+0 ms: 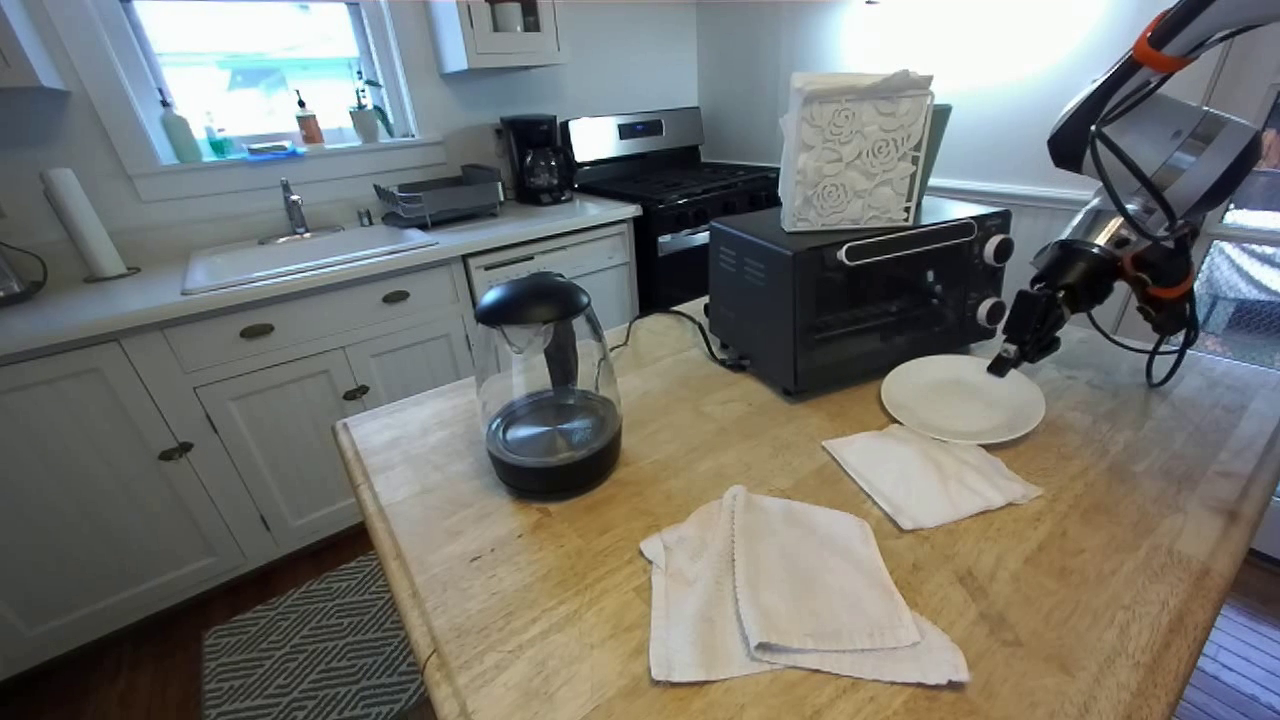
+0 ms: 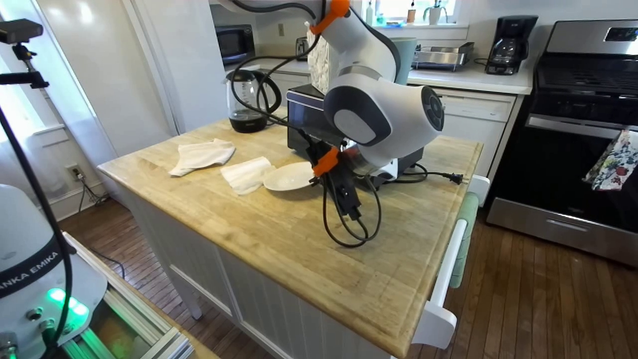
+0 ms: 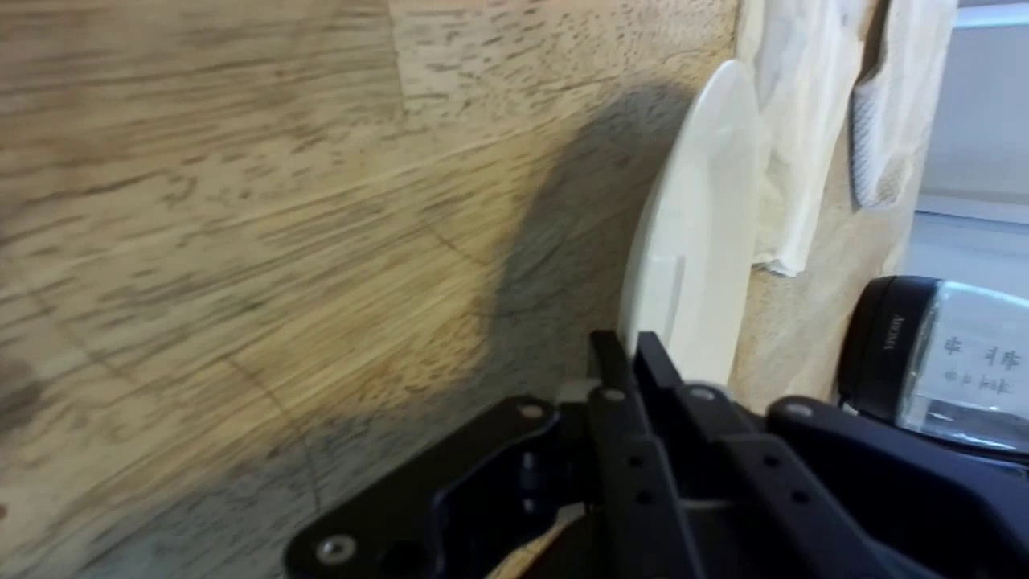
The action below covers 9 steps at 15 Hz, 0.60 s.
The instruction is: Pick up the white plate and move it to the left of the table
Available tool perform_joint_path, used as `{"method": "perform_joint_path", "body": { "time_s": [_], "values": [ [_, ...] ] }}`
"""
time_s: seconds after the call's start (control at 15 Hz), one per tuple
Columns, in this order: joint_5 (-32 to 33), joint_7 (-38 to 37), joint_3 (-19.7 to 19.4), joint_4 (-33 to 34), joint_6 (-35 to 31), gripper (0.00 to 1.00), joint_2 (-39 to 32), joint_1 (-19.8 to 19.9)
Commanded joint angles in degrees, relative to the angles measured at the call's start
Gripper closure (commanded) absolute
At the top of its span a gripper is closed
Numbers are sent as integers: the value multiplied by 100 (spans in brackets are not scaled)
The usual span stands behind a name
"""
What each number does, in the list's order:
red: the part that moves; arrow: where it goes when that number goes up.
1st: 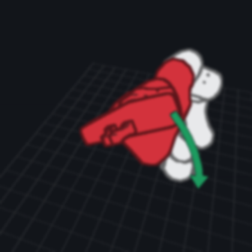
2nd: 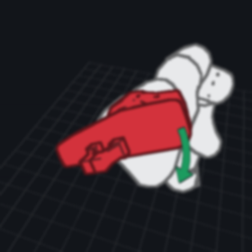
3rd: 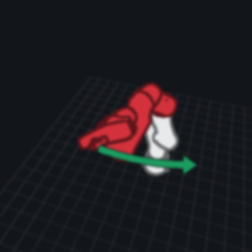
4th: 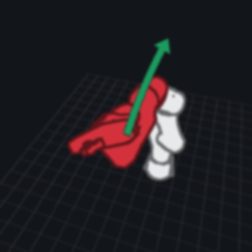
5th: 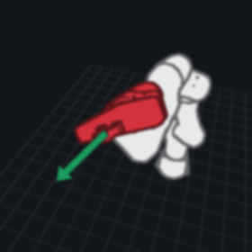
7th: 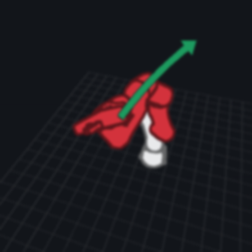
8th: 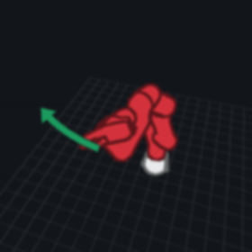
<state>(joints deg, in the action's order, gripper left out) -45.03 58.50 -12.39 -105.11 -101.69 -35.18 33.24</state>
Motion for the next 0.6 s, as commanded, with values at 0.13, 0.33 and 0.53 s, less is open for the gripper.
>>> {"method": "perform_joint_path", "body": {
  "time_s": [0.13,0.33,0.53],
  "values": [
    [-111,-159,68,394,925,99,-222,281],
    [-40,-135,36,452,1556,99,-145,431],
    [0,-83,-45,399,2109,99,57,564]
  ]
}}
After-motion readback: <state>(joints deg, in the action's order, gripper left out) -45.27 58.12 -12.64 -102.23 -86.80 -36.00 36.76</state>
